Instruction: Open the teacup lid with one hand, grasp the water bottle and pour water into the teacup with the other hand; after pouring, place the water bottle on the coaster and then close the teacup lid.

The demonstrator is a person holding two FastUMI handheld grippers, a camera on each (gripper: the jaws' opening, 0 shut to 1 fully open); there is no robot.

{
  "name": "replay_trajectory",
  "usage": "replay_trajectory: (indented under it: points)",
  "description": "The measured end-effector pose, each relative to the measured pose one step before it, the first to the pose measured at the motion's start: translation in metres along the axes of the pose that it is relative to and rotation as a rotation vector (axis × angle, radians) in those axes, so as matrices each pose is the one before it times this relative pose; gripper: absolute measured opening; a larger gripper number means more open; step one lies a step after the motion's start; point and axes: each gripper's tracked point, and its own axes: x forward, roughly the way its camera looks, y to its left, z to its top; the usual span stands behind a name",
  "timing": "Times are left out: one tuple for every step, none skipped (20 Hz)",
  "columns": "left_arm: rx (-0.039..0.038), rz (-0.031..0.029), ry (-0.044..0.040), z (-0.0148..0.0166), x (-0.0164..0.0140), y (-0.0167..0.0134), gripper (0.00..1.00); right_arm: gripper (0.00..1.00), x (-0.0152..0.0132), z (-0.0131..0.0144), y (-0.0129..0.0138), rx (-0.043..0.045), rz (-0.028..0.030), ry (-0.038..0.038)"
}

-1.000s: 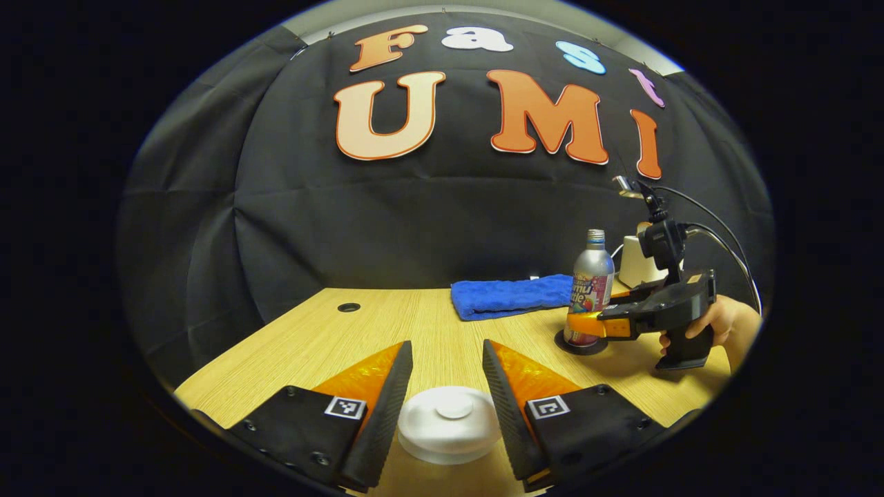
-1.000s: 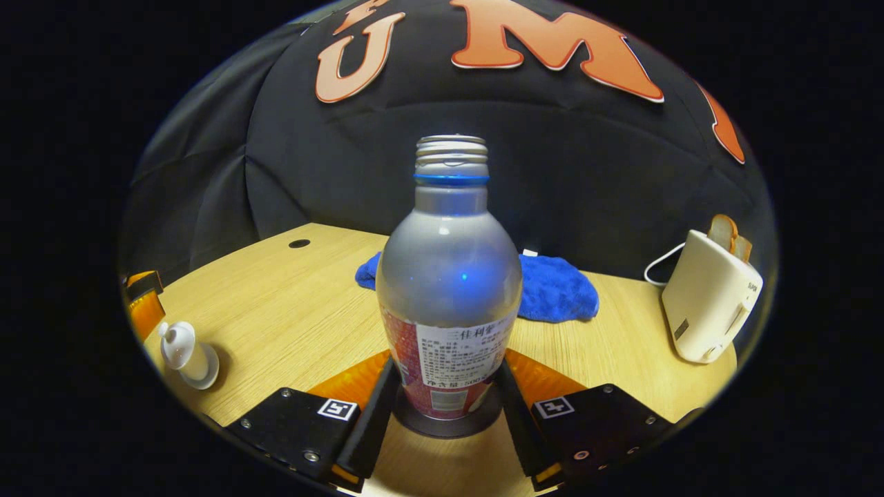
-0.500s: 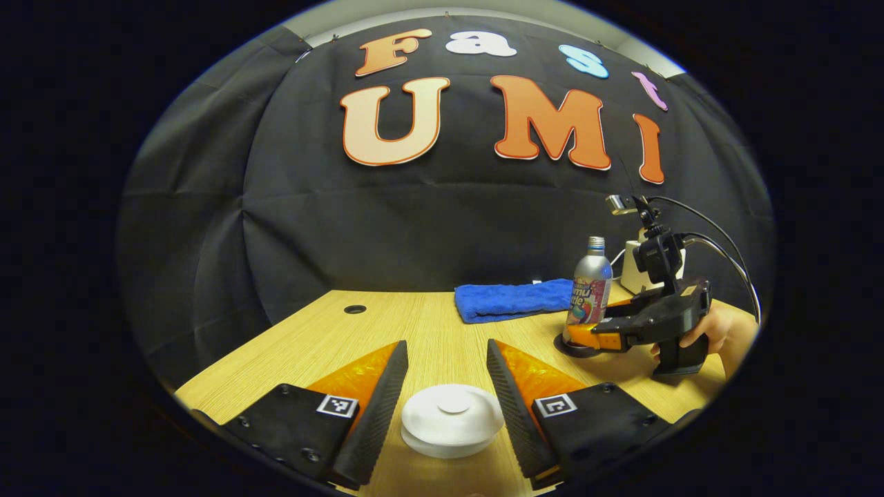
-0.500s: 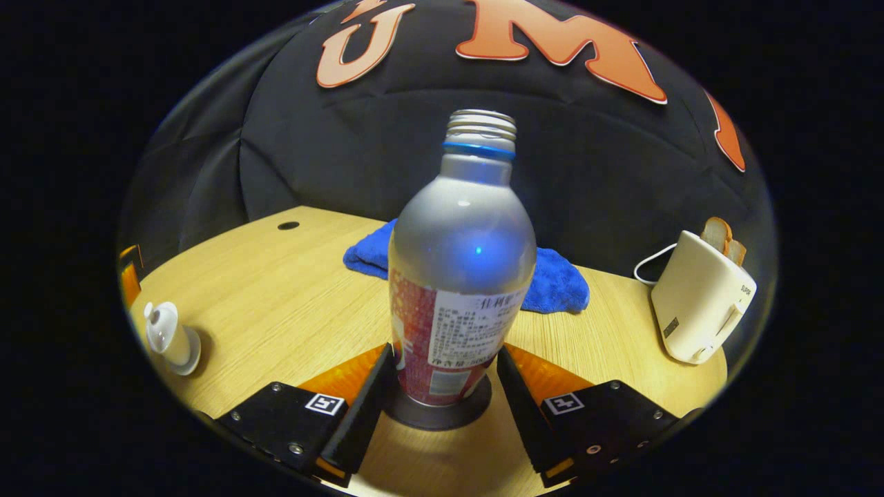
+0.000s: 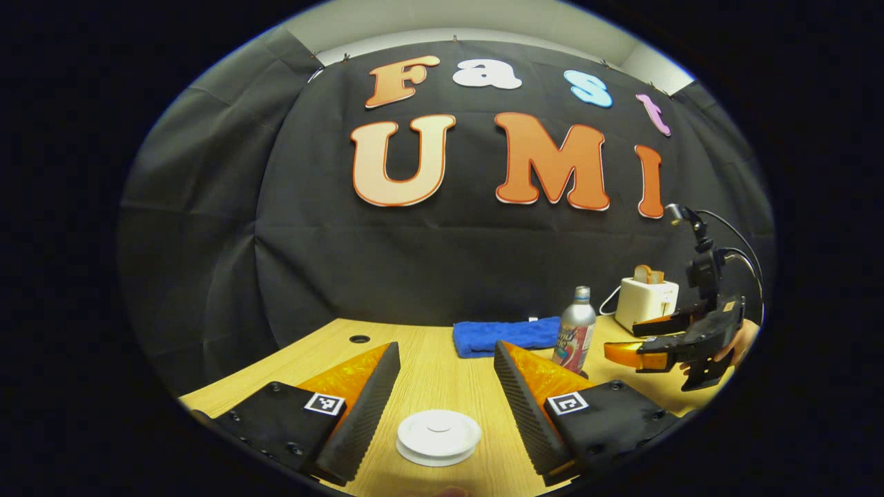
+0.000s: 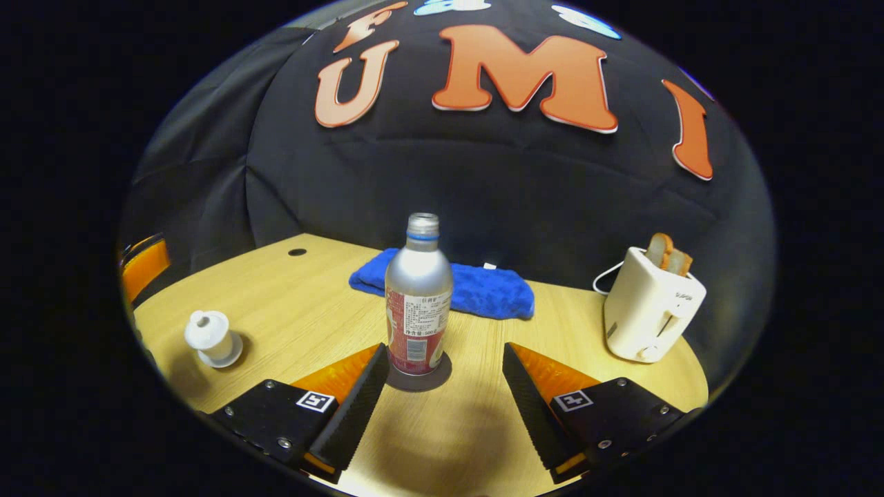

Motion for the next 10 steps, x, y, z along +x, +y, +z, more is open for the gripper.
replay_trajectory:
  points:
    - [0.00005,-0.00505,-0.01313,0.00863,-0.00232,-0.00307,0.91,0.99,-0.01397,0.00998,-0.00309,0.00137,-0.00251,-0.03096]
    - [-0.00012,-0.00068,-0.01227,0.00926,-0.00225,-0.00276,0.95,0.99,-0.01374,0.01007,-0.00159,0.00137,-0.00574,-0.02694]
    - [-0.00227,-0.00623,-0.01490,0.00999,-0.00176,-0.00354,0.95,0.99,-0.01333,0.00879,-0.00226,0.00214,-0.00383,-0.02978]
    - [-0.00450,-0.00778,-0.01798,0.00943,-0.00115,-0.00516,0.95,0.99,-0.01240,0.01215,0.00044,0.00030,-0.00161,-0.03102]
    - [-0.00300,-0.00406,-0.01364,0.00928,-0.00196,-0.00349,0.94,0.99,-0.01091,0.01082,0.00053,-0.00118,-0.00344,-0.03422]
    - [0.00220,-0.00193,-0.00528,0.00629,-0.00198,-0.00345,0.94,0.99,-0.01056,0.01161,-0.00022,-0.00346,-0.00429,-0.03429]
    - [0.00542,0.00101,-0.00255,0.00462,-0.00115,-0.00204,0.94,0.99,-0.00975,0.01003,-0.00014,-0.00325,-0.00808,-0.03327]
    - [0.00666,-0.00029,-0.00252,0.00567,-0.00228,-0.00232,0.94,0.99,-0.00880,0.01000,0.00021,-0.00381,-0.00576,-0.03161]
    - [0.00578,-0.00186,-0.00551,0.00548,-0.00225,-0.00283,0.93,0.99,-0.00916,0.00738,0.00045,-0.00593,-0.00794,-0.02341]
    - [0.00380,-0.00145,-0.00419,0.00383,-0.00162,-0.00256,0.93,0.99,-0.00759,0.00660,0.00157,-0.00799,-0.00252,-0.02266]
